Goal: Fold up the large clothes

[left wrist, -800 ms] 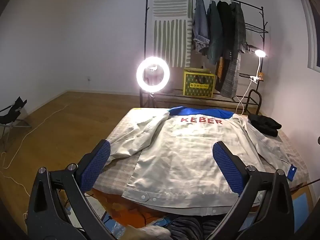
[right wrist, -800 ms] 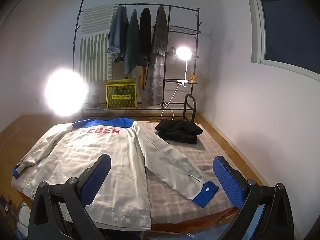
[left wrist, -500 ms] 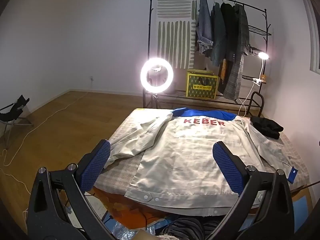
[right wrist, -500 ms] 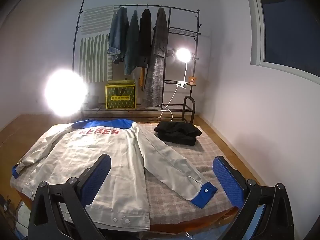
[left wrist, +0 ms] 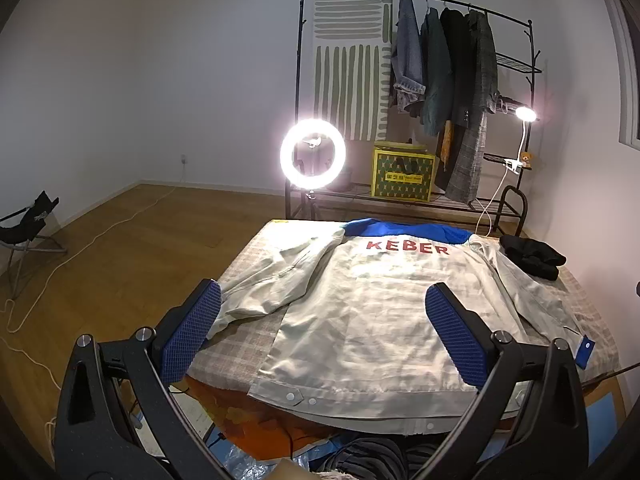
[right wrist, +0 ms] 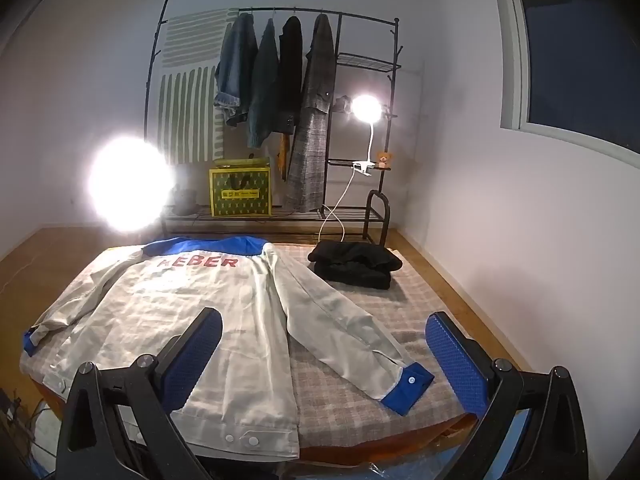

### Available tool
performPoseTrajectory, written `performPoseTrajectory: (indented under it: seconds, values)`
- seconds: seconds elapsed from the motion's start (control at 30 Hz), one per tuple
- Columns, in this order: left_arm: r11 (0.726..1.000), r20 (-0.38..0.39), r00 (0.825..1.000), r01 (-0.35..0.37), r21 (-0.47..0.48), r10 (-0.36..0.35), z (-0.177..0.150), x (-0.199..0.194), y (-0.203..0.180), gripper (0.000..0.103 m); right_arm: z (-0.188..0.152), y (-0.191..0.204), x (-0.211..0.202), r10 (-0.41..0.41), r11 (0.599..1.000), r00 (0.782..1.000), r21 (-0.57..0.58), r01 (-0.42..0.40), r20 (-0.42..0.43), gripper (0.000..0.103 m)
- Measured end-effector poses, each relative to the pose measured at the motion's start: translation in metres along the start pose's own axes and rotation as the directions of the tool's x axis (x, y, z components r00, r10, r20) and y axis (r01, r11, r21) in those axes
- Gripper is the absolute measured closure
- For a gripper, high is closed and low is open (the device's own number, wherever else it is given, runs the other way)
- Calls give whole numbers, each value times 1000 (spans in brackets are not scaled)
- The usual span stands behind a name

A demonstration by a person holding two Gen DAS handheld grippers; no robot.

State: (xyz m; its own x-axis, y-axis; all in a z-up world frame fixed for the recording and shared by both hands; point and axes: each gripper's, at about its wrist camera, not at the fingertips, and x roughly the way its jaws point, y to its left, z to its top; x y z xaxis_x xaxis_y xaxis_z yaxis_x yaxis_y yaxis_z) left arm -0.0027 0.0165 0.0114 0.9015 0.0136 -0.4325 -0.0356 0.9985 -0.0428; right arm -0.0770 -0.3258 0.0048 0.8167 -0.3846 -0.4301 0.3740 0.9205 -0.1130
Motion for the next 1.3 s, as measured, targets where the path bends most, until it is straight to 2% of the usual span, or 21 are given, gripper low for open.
performPoseTrajectory:
  seconds: [0.43,1.3]
  values:
    - [1000,23,1000,-5,10,5,9,-3,-1,0,0,-1,-1,-4,1000,1000,5,4,3,0]
    - [1000,34,999,-7,10,6,5,-1,-2,0,0,-2,0,-2,1000,1000,4,2,2,0]
